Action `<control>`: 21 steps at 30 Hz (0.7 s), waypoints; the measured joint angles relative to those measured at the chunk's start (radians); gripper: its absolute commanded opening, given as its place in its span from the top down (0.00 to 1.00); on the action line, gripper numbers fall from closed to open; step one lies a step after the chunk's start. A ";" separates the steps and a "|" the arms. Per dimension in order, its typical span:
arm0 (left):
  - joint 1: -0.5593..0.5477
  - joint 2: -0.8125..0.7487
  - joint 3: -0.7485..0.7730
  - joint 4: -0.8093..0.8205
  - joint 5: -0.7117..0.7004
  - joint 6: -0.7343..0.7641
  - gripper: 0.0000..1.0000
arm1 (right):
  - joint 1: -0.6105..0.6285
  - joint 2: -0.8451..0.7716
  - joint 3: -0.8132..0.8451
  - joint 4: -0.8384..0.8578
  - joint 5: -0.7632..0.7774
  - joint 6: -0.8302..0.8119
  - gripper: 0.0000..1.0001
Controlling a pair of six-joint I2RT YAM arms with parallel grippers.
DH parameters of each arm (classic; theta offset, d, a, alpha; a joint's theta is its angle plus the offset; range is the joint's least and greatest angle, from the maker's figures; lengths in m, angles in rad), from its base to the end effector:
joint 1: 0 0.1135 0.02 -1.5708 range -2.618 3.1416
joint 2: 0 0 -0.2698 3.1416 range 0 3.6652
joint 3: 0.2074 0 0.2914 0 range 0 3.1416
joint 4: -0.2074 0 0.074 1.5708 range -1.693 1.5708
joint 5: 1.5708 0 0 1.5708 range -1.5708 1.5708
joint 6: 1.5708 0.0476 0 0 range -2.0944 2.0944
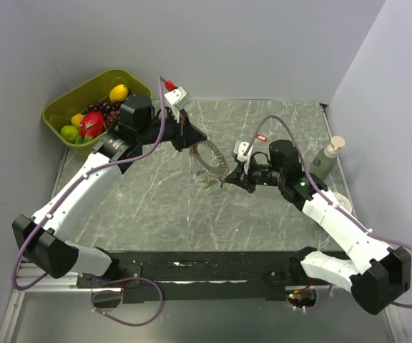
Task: Remove the keys from the keyring
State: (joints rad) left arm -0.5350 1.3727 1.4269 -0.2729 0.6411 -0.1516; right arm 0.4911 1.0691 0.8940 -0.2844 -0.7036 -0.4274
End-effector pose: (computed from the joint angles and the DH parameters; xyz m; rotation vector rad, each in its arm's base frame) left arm 0.2933 -0.2069 0.4291 0.8176 1.6841 -1.0540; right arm 0.2327 0.1594 0.3105 -1.2569 1.5437 0.7505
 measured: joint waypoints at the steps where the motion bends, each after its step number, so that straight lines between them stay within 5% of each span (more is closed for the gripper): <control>1: 0.000 -0.001 0.000 0.000 0.000 0.000 0.99 | 0.000 -0.009 0.001 -0.011 0.008 -0.011 1.00; 17: 0.008 -0.017 -0.050 0.015 -0.012 0.027 0.97 | -0.008 -0.134 0.097 -0.191 0.083 -0.121 1.00; 21: 0.010 -0.026 -0.065 0.036 -0.019 0.034 0.87 | -0.011 -0.134 0.148 -0.229 0.086 -0.123 1.00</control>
State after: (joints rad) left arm -0.5247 1.3464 1.3617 -0.2367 0.6224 -0.1173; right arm 0.4797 0.9352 1.0420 -0.5133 -0.6174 -0.5507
